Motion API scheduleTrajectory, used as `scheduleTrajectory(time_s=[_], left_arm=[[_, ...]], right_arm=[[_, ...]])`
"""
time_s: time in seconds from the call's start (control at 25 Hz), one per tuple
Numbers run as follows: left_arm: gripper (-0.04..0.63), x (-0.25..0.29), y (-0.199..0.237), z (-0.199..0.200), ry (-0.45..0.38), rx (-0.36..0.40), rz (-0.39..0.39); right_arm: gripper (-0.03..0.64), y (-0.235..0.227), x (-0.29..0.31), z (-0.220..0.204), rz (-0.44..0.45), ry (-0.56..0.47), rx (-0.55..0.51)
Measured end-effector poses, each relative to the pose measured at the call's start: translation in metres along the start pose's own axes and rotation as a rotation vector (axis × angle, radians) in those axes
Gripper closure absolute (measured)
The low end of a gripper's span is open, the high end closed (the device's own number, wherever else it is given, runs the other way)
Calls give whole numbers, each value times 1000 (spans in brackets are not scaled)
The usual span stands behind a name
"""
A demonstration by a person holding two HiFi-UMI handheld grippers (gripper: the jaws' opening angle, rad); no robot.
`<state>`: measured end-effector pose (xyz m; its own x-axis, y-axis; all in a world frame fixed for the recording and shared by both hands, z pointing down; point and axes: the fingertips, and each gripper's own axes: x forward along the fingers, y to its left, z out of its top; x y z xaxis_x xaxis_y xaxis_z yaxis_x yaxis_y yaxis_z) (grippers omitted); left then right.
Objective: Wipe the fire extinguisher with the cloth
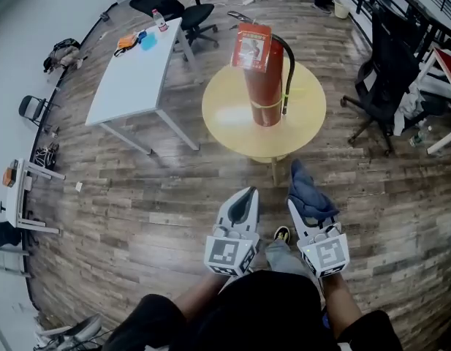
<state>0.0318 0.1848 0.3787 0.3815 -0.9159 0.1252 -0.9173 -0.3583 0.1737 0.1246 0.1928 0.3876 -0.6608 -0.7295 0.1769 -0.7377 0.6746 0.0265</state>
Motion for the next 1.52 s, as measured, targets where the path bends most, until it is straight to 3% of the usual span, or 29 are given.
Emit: scheduleTrajectory(time_s=[0.28, 0.64, 1.0, 1.24, 1.4, 1.52], left_arm=[[572, 69, 14, 18, 18, 28, 55], [572, 116, 42, 26, 35, 47, 55], [572, 172, 111, 51, 1, 29, 5], [572, 196, 152, 68, -13, 28, -40], [572, 207, 171, 73, -16, 22, -71], [572, 211, 181, 74, -21, 15, -95]], right_arm=[[517, -62, 46, 17, 70, -51, 77], [517, -90, 99, 31, 141, -89, 154], [517, -119, 209, 61, 140, -19, 37], [515, -166, 276, 100, 13, 106, -113], [511, -175, 282, 107, -5, 192, -110], [510, -194, 277, 110, -108, 198, -85]])
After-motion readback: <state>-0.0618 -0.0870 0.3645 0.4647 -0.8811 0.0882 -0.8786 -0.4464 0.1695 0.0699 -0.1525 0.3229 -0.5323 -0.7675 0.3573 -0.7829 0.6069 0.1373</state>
